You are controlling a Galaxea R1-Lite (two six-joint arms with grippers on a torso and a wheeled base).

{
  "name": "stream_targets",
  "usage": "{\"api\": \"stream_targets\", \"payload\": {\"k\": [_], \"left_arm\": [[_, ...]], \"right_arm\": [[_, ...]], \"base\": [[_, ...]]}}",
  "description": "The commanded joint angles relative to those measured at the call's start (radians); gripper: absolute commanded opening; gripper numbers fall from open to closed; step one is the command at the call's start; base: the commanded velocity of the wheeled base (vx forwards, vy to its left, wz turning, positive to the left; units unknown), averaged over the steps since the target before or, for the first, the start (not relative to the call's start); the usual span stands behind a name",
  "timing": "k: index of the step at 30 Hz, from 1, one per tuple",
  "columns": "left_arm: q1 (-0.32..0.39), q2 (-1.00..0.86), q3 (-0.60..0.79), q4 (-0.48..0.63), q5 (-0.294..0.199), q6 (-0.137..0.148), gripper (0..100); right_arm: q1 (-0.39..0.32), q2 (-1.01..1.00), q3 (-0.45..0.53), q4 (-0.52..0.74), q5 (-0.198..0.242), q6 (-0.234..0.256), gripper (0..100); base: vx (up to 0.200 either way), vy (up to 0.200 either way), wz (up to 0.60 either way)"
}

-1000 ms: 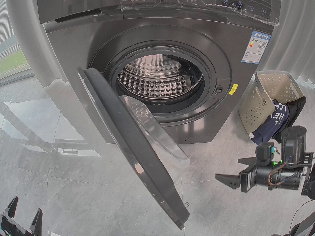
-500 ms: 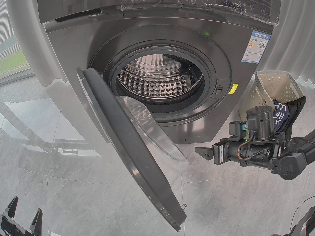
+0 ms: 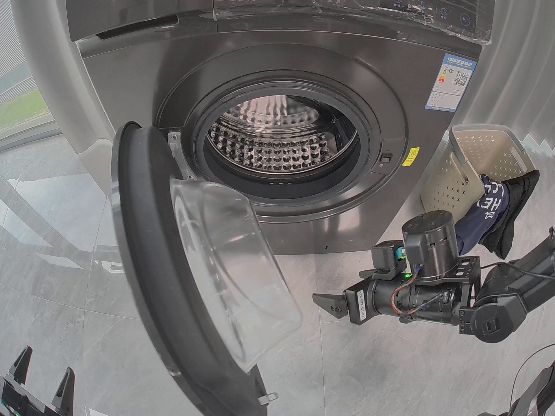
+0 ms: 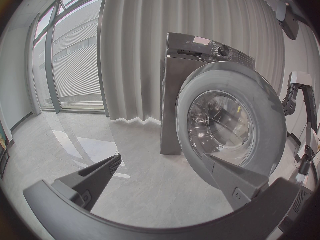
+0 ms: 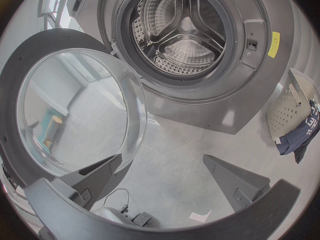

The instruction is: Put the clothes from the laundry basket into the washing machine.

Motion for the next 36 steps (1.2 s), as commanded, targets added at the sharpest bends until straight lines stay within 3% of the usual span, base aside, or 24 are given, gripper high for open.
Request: {"api": "stream_targets", "payload": {"k": [1,10,14,25,28,36], "left_arm": [[0.000,-0.018,0.016,0.000,0.000,0.001,100],[0.000,-0.018,0.016,0.000,0.000,0.001,100],[0.000,-0.018,0.016,0.000,0.000,0.001,100],[0.000,-0.018,0.016,0.000,0.000,-0.001,100],[0.000,-0.018,0.016,0.000,0.000,-0.001,100],[0.000,-0.018,0.016,0.000,0.000,-0.001,100]], "right_arm": [[0.008,-0.009,-0.002,-0.002,-0.003,0.000,100],[0.026,0.116,-0.025,-0.154,-0.011,0.008,100],[0.035,0.162,-0.061,-0.165,-0.009,0.009,100],[0.140,0.240,-0.190,-0.204,-0.011,0.049,100],[0.143,0.242,-0.190,-0.238,-0.011,0.046,100],[0.129,0.321,-0.305,-0.241,-0.009,0.042,100]], "base": [[0.000,0.000,0.00],[-0.178,0.000,0.00],[-0.200,0.000,0.00],[0.000,0.000,0.00],[0.000,0.000,0.00],[0.000,0.000,0.00]]}}
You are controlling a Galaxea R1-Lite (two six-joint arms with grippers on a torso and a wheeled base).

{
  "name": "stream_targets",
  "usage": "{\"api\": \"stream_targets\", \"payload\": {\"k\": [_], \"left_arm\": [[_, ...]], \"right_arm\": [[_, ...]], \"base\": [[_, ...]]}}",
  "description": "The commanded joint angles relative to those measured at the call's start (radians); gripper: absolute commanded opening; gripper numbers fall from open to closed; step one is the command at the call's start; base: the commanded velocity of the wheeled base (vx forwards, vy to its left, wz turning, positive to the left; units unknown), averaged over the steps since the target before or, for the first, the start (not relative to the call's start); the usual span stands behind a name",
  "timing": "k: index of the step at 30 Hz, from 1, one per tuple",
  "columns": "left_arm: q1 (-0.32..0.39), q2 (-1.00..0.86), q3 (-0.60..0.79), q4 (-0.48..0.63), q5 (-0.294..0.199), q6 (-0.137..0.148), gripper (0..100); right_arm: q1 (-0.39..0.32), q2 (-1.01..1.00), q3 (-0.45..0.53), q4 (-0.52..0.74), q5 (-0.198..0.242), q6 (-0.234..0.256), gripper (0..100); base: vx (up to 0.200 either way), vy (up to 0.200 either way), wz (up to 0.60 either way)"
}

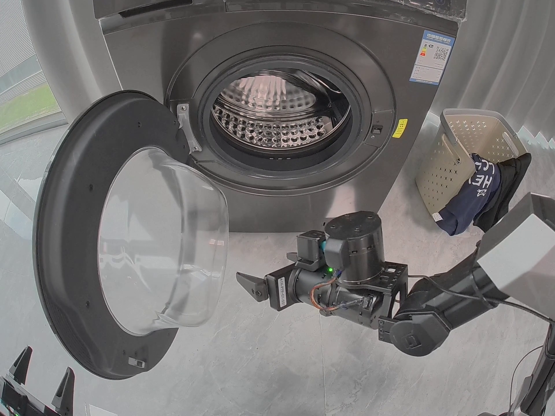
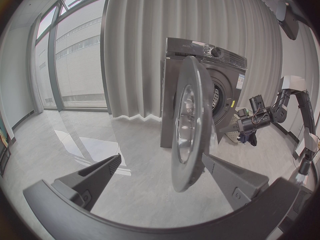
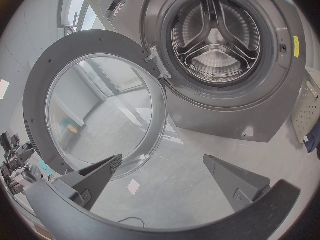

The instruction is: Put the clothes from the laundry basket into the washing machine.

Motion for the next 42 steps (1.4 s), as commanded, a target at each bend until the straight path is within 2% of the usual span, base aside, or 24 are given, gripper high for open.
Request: {"api": "stream_targets", "payload": {"k": [1,7,8,12,15,19,21,24,27,32,33,34,35,37,38,39,40,42], "left_arm": [[0.000,-0.018,0.016,0.000,0.000,-0.001,100],[0.000,-0.018,0.016,0.000,0.000,-0.001,100],[0.000,-0.018,0.016,0.000,0.000,-0.001,100],[0.000,-0.018,0.016,0.000,0.000,-0.001,100],[0.000,-0.018,0.016,0.000,0.000,-0.001,100],[0.000,-0.018,0.016,0.000,0.000,-0.001,100],[0.000,-0.018,0.016,0.000,0.000,-0.001,100],[0.000,-0.018,0.016,0.000,0.000,-0.001,100],[0.000,-0.018,0.016,0.000,0.000,-0.001,100],[0.000,-0.018,0.016,0.000,0.000,-0.001,100],[0.000,-0.018,0.016,0.000,0.000,-0.001,100],[0.000,-0.018,0.016,0.000,0.000,-0.001,100],[0.000,-0.018,0.016,0.000,0.000,-0.001,100],[0.000,-0.018,0.016,0.000,0.000,-0.001,100],[0.000,-0.018,0.016,0.000,0.000,-0.001,100],[0.000,-0.018,0.016,0.000,0.000,-0.001,100],[0.000,-0.018,0.016,0.000,0.000,0.001,100],[0.000,-0.018,0.016,0.000,0.000,0.001,100]], "right_arm": [[0.005,0.065,-0.073,0.003,0.001,-0.004,100],[0.024,0.148,-0.181,0.004,0.001,-0.004,100],[0.034,0.180,-0.222,0.000,-0.001,-0.002,100],[0.063,0.225,-0.270,-0.002,-0.002,0.000,100],[0.094,0.277,-0.348,-0.004,-0.006,0.006,100],[0.102,0.328,-0.437,-0.034,-0.053,0.016,100],[0.099,0.331,-0.460,-0.060,-0.064,0.019,100],[0.082,0.301,-0.440,-0.057,-0.065,0.023,100],[0.065,0.236,-0.386,-0.051,-0.065,0.023,100],[-0.009,-0.028,-0.107,-0.050,-0.065,-0.002,100],[-0.009,-0.028,-0.107,-0.050,-0.065,-0.002,100],[-0.039,-0.156,0.023,-0.063,-0.059,-0.025,100],[-0.062,-0.237,0.103,-0.066,-0.058,-0.037,100],[-0.105,-0.383,0.217,-0.073,-0.052,-0.040,100],[-0.105,-0.383,0.217,-0.073,-0.052,-0.040,100],[-0.156,-0.536,0.321,-0.059,-0.052,-0.042,100],[-0.173,-0.577,0.352,-0.059,-0.052,-0.043,100],[-0.246,-0.732,0.473,-0.057,-0.053,-0.054,100]], "base": [[0.000,0.000,0.00],[0.000,0.000,0.00],[0.000,0.000,0.00],[0.000,0.000,0.00],[0.000,0.000,0.00],[0.000,0.000,0.00],[0.000,0.000,0.00],[0.000,0.000,0.00],[0.000,0.000,0.00],[0.000,0.000,0.00],[0.000,0.000,0.00],[0.000,0.000,0.00],[0.000,0.000,0.00],[0.000,0.000,0.00],[0.000,0.000,0.00],[0.000,0.000,0.00],[0.000,0.000,0.00],[0.000,0.000,0.00]]}}
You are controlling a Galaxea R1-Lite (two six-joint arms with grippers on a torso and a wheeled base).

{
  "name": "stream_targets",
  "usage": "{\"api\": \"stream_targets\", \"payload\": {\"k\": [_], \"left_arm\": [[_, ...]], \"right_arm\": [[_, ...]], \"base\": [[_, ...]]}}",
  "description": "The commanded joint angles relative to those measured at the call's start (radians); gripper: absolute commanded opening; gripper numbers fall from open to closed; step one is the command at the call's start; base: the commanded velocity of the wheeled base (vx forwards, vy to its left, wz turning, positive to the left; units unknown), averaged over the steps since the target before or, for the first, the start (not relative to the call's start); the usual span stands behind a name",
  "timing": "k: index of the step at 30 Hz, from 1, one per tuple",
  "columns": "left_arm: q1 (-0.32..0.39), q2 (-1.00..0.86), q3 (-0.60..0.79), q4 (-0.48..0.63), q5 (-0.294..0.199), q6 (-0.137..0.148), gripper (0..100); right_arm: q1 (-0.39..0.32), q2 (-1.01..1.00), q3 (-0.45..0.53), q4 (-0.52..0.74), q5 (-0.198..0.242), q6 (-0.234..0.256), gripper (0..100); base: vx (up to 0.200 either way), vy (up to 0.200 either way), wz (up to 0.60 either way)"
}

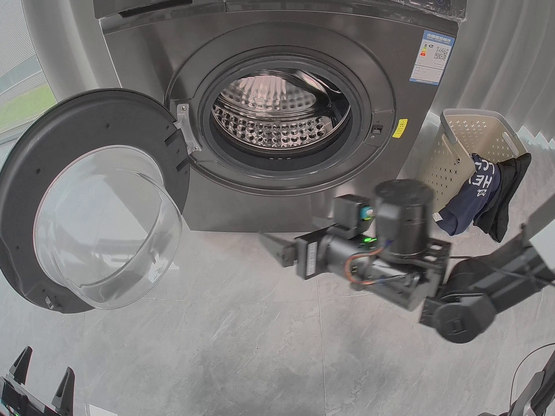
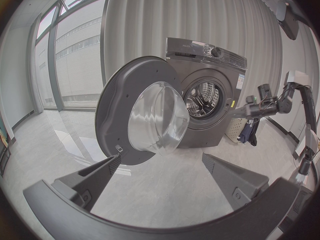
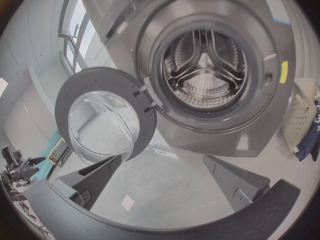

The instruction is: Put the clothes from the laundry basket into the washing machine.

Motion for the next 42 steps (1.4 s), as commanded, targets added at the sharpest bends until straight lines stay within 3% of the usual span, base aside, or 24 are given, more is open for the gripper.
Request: {"api": "stream_targets", "payload": {"k": [1,3,4,6,11,17,20,23,28,34,36,38,42], "left_arm": [[0.000,-0.018,0.016,0.000,0.000,0.001,100],[0.000,-0.018,0.016,0.000,0.000,0.001,100],[0.000,-0.018,0.016,0.000,0.000,0.001,100],[0.000,-0.017,0.016,0.000,0.000,0.001,100],[0.000,-0.018,0.016,0.000,0.000,0.002,100],[0.000,-0.018,0.016,0.000,0.000,0.001,100],[0.000,-0.018,0.016,0.000,0.000,0.001,100],[0.000,-0.018,0.016,0.000,0.000,0.002,100],[0.000,-0.018,0.016,0.000,0.000,0.001,100],[0.000,-0.018,0.016,0.000,0.000,0.002,100],[0.000,-0.018,0.016,0.000,0.000,0.004,100],[0.000,-0.017,0.016,0.000,0.000,0.004,100],[0.000,-0.017,0.016,0.000,0.000,0.004,100]], "right_arm": [[-0.239,-0.651,0.467,0.005,0.001,-0.052,100],[-0.263,-0.707,0.527,0.005,-0.006,-0.074,100],[-0.321,-0.805,0.645,0.004,-0.006,-0.129,100],[-0.390,-0.898,0.729,0.004,0.004,-0.169,100],[-0.576,-1.150,0.927,0.022,0.037,-0.230,100],[-0.647,-1.547,0.927,0.383,0.056,-0.223,100],[-0.677,-1.756,0.927,0.636,0.058,-0.223,100],[-0.711,-1.856,0.927,0.760,0.050,-0.223,100],[-0.814,-1.894,0.927,0.798,0.055,-0.239,100],[-0.803,-1.906,0.924,0.814,0.049,-0.218,100],[-0.805,-1.911,0.927,0.840,0.086,-0.181,100],[-0.805,-1.911,0.924,0.866,0.144,-0.201,100],[-0.806,-1.911,0.922,0.868,0.144,-0.207,100]], "base": [[0.000,0.000,0.00],[0.000,0.000,0.00],[0.000,0.000,0.00],[0.000,0.000,0.00],[0.000,0.000,0.00],[0.000,0.000,0.00],[0.000,0.000,0.00],[0.000,0.000,0.00],[0.000,0.000,0.00],[0.000,0.000,0.00],[0.000,-0.100,0.00],[0.000,-0.200,0.00],[0.000,-0.200,0.00]]}}
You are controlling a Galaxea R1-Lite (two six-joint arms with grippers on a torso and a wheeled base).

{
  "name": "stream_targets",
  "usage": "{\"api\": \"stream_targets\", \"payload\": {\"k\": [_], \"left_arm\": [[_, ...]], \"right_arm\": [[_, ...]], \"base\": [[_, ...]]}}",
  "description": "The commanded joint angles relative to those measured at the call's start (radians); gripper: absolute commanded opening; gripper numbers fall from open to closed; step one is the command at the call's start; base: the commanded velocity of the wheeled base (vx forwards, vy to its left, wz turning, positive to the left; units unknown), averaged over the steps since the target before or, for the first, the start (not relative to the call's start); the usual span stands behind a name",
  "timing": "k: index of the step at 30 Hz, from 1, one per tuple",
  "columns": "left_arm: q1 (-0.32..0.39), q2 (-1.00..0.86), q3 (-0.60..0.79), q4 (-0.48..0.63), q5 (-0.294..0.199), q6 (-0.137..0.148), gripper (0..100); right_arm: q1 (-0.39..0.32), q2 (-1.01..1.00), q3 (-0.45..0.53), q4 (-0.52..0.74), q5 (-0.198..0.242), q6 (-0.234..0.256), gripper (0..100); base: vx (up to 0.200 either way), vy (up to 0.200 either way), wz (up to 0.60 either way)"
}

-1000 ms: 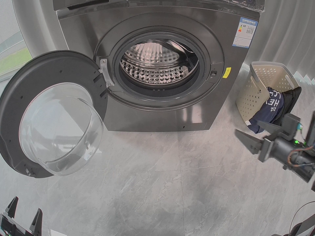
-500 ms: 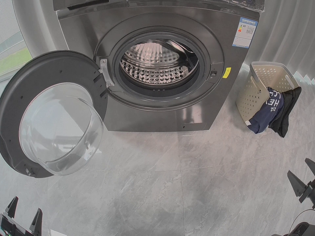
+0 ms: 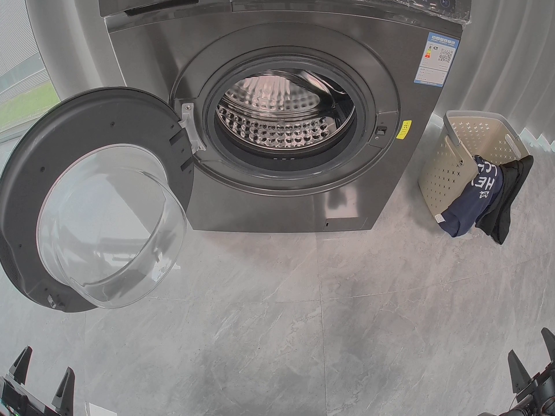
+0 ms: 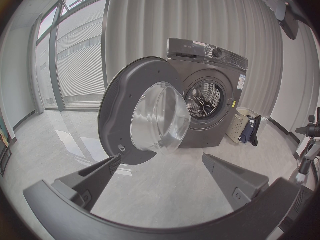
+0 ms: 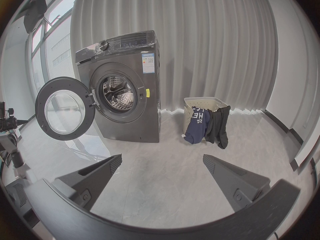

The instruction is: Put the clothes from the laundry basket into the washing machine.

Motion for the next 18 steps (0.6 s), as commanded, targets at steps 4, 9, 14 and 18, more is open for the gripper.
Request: {"api": "stream_targets", "payload": {"k": [4,9,14,18], "left_arm": [[0.000,-0.017,0.016,0.000,0.000,0.000,100],[0.000,-0.017,0.016,0.000,0.000,-0.001,100],[0.000,-0.017,0.016,0.000,0.000,0.000,100],[0.000,-0.017,0.016,0.000,0.000,-0.001,100]], "right_arm": [[-0.017,-0.054,0.017,0.011,-0.001,-0.002,100],[-0.017,-0.054,0.018,0.005,-0.001,-0.003,100],[-0.017,-0.054,0.018,0.005,-0.001,-0.003,100],[-0.017,-0.054,0.018,0.005,-0.001,-0.003,100]], "base": [[0.000,-0.200,0.00],[0.000,-0.200,0.00],[0.000,-0.200,0.00],[0.000,-0.200,0.00]]}}
